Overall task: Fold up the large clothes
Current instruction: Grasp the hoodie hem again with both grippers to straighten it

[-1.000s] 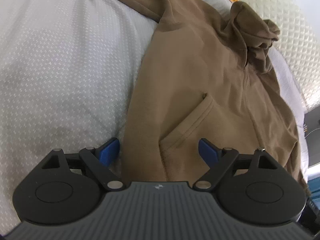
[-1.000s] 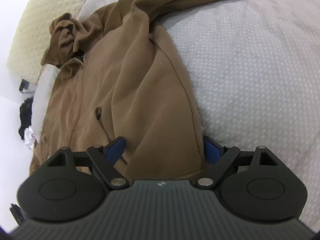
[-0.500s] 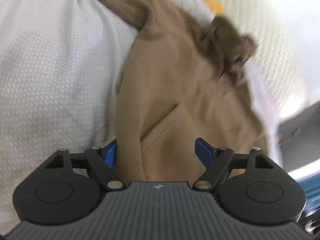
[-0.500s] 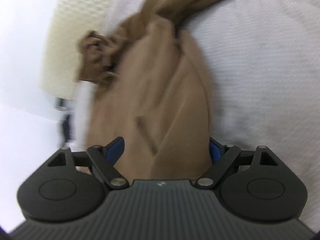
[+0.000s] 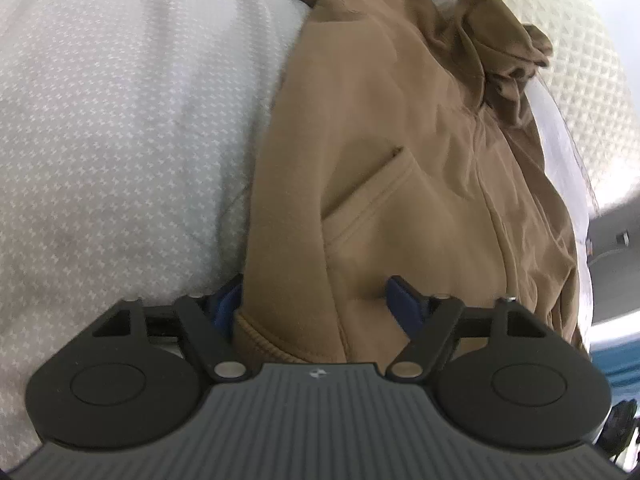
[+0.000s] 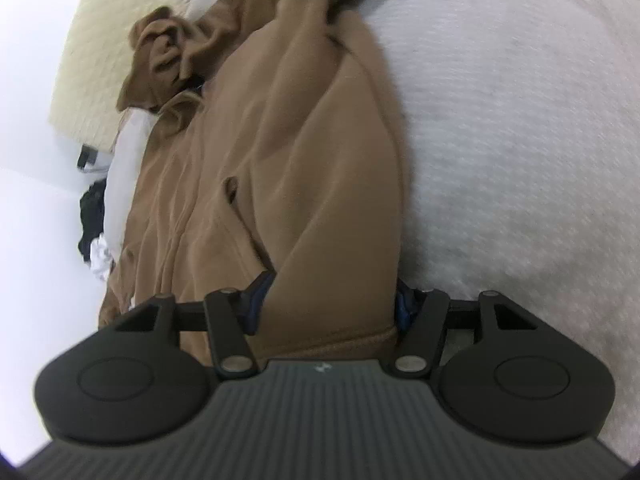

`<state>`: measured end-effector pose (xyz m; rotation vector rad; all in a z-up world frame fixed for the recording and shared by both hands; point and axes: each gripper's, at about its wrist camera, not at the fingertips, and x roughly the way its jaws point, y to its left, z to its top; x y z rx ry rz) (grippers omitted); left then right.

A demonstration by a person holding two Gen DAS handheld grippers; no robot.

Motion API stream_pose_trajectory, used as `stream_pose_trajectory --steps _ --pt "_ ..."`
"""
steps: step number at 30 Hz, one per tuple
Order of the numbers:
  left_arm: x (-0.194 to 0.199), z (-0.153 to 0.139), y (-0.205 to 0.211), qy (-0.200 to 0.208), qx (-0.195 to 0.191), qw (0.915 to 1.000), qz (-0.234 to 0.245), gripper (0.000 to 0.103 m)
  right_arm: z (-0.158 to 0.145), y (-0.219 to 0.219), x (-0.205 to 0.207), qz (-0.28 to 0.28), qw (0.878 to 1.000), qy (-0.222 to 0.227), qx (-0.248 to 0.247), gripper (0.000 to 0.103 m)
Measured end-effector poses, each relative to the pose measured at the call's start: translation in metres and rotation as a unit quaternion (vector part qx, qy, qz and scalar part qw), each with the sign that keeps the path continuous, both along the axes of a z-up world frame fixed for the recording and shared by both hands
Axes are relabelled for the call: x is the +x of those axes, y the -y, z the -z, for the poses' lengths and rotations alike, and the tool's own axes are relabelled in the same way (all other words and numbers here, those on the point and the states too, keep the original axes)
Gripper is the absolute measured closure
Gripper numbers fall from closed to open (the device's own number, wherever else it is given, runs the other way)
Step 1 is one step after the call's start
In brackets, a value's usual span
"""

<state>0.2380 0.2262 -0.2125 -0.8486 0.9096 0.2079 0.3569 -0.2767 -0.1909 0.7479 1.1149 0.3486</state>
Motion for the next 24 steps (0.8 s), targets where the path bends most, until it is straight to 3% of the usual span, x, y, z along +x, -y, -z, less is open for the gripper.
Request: stream_pose_trajectory --steps 1,3,5,9,15,24 --pt "-0.001 0.001 -0.003 0.000 -0.003 1.0000 -0.006 0.038 -0.001 -0.004 0.001 -0.012 1.000 0.005 -0.001 0.045" --pt "-0.007 0.000 -0.009 0.004 -0.008 0.9998 -0.020 0.061 -0.005 -0.010 -0.001 -0.028 0.999 0.019 -0.016 0.059" --pt "-0.016 -0.005 -0.011 0.018 -0.020 0.9993 -0.024 0.075 -0.011 -0.012 -0.002 -0.032 0.999 0.032 -0.025 0.066" --pt "-0.031 -0.034 -0.007 0.052 0.001 0.9985 -0.014 0.089 -0.036 -0.013 -0.010 -0.035 0.996 0.075 -0.029 0.074" --pt "-0.062 -0.084 -0.019 0.093 0.004 0.9957 -0.007 0.090 -0.087 -0.006 -0.038 -0.052 0.990 0.129 -0.007 0.080" --pt "-0.115 -0.138 -0.019 0.092 0.009 0.9956 0.018 0.090 -0.134 -0.004 -0.088 -0.086 0.986 0.133 -0.046 0.082"
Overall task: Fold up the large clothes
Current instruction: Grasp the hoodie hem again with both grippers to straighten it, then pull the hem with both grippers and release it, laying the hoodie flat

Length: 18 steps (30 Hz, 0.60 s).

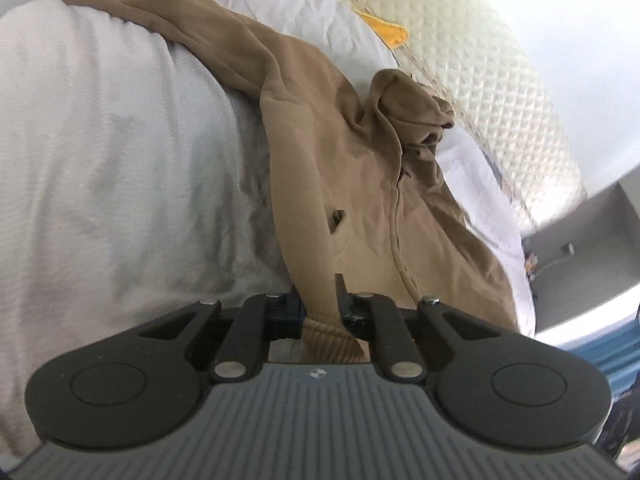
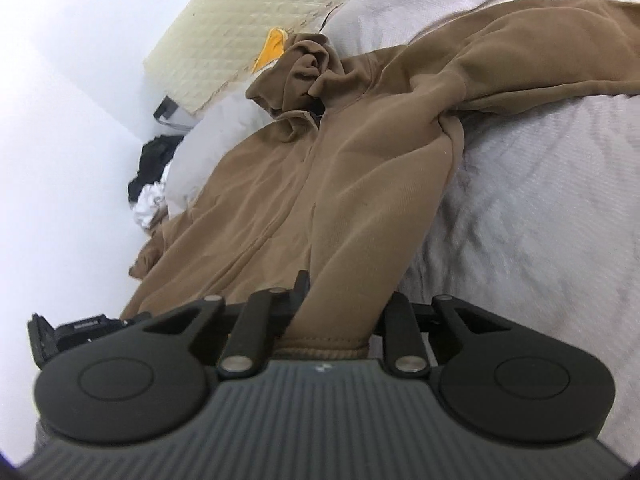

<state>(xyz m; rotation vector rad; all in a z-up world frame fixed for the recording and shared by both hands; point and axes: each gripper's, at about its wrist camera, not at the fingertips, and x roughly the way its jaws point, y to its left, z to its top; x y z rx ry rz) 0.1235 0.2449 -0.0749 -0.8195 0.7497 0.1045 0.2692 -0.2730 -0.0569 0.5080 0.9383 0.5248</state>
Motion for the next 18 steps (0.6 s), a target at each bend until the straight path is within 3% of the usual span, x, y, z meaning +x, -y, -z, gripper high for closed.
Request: stream_pose_trajectory --steps 8,15,18 --pt "-0.045 -0.007 0.016 -0.051 0.018 0.9980 0.032 0.090 -0.002 0.001 -0.047 -0.014 0.997 -0.031 -0.069 0.082" --pt "-0.035 0.004 0.030 -0.094 0.067 0.9921 0.049 0.089 0.020 -0.009 -0.053 0.006 0.994 -0.052 -0.096 0.079" --pt "-0.030 0.003 0.034 -0.104 0.071 0.9908 0.050 0.089 0.021 -0.007 -0.054 0.013 0.993 -0.062 -0.098 0.075"
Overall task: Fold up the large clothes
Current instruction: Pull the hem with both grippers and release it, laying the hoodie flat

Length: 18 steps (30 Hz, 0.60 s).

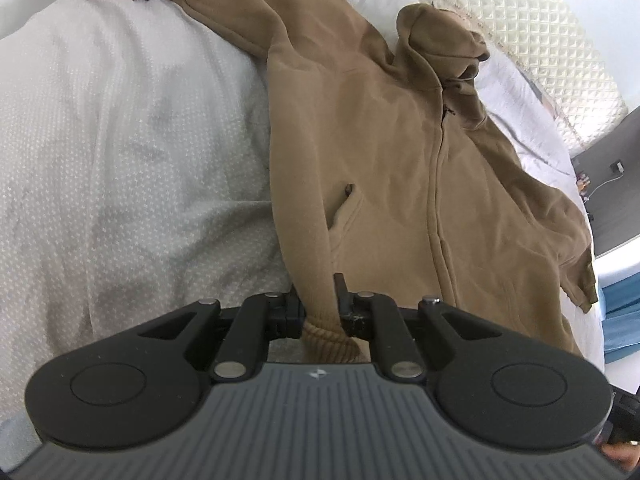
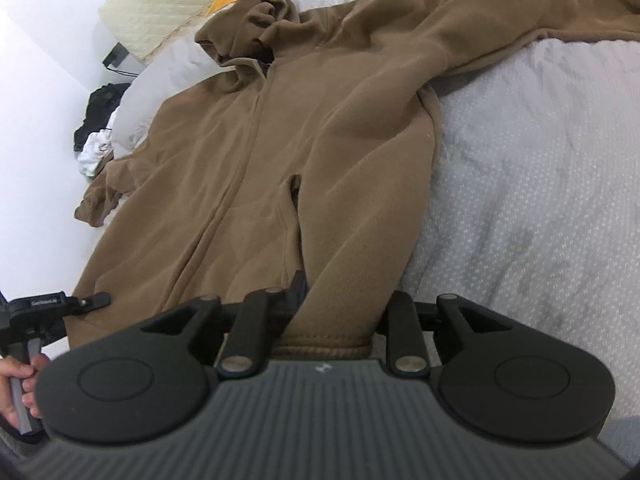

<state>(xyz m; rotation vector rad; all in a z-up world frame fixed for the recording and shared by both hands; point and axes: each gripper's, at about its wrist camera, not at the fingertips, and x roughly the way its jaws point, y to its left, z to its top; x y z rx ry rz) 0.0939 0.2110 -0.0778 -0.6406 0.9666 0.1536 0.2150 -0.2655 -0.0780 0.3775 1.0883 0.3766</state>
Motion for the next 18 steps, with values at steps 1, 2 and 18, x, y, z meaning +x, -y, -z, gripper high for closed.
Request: stream_pose_trajectory --steps 1,2,18 --pt "0.002 0.000 -0.001 -0.003 -0.003 1.0000 0.000 0.087 -0.001 -0.002 0.000 0.003 1.000 -0.003 -0.002 0.074" --pt "0.003 0.001 0.000 -0.009 -0.004 1.0000 0.000 0.081 0.000 0.000 -0.003 0.010 1.000 -0.007 -0.002 0.072" --pt "0.013 -0.070 0.033 0.077 0.079 0.9926 0.051 0.030 -0.059 -0.009 0.004 0.058 0.990 0.122 -0.038 0.030"
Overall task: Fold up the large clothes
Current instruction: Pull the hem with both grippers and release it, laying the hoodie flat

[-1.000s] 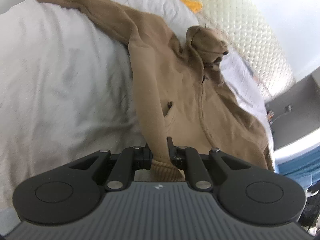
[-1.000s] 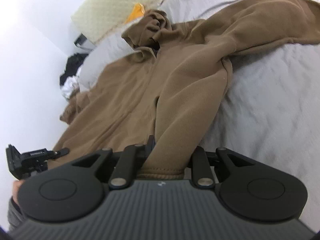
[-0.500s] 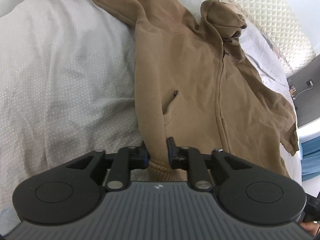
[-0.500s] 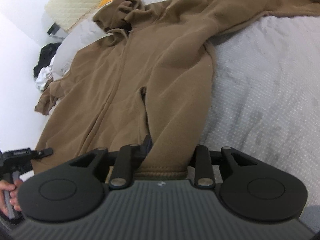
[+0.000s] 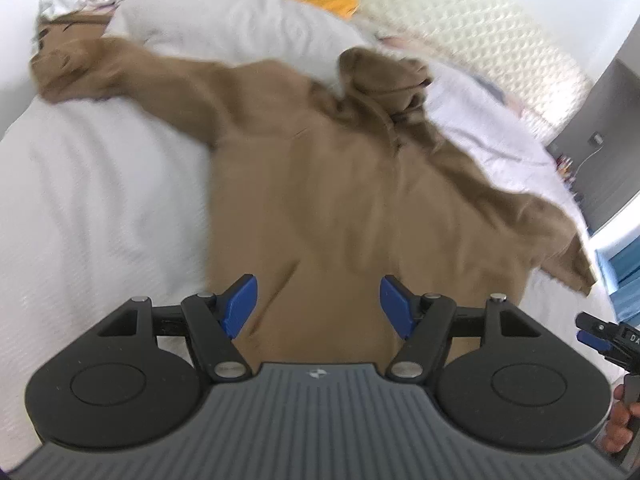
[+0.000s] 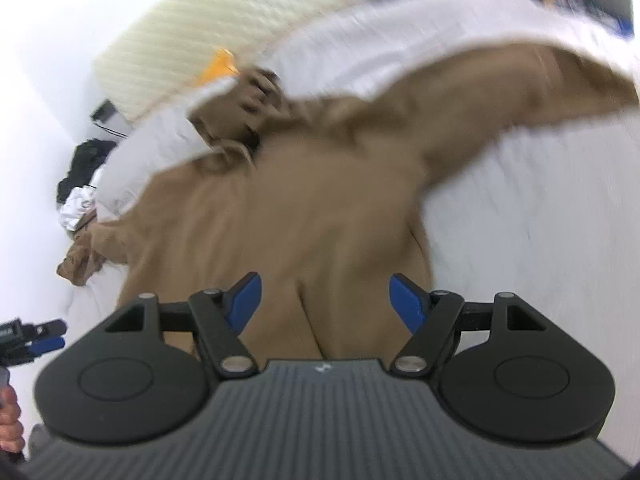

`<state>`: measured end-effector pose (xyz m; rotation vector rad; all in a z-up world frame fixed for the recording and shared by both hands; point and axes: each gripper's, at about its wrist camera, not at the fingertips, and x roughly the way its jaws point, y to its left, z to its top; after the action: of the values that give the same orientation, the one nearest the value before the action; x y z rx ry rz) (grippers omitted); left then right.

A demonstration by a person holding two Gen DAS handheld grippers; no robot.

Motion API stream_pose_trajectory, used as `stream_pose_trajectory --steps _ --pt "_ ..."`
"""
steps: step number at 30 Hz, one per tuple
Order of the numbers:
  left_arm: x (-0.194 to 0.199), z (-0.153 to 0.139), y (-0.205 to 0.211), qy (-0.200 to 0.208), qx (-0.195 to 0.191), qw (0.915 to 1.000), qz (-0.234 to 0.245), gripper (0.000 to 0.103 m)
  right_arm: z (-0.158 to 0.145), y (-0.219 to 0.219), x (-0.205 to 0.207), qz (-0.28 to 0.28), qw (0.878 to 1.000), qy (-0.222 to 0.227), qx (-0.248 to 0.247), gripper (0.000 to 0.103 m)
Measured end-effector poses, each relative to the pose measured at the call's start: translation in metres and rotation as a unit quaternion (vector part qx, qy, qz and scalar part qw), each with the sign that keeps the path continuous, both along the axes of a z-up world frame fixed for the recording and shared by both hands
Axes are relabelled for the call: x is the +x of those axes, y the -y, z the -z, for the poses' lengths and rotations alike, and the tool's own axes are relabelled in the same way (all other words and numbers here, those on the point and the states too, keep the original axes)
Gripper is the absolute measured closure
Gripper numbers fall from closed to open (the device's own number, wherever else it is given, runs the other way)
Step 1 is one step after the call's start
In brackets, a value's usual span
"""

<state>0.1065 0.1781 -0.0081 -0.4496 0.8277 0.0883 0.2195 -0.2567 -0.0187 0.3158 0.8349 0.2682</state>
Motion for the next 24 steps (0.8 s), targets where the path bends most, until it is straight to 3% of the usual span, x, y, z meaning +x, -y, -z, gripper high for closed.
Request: stream_pose_trajectory --steps 5,10,17,24 --pt "0.035 -0.008 0.043 0.042 0.008 0.9990 0.016 0.030 -0.015 -0.033 0.033 -0.022 0.998 0.055 -0.023 0.031" --pt "0.073 -0.001 0.086 0.059 0.031 0.9971 0.036 0.030 0.010 -0.049 0.070 -0.027 0.998 0.049 -0.018 0.032" --pt "0.128 0.061 0.107 0.040 0.075 0.9955 0.042 0.030 0.073 -0.062 0.097 -0.056 0.996 0.029 -0.068 0.034" --pt "0.166 0.115 0.095 0.024 0.083 0.9957 0.034 0.030 0.098 -0.067 0.114 -0.068 0.992 0.043 -0.097 0.036"
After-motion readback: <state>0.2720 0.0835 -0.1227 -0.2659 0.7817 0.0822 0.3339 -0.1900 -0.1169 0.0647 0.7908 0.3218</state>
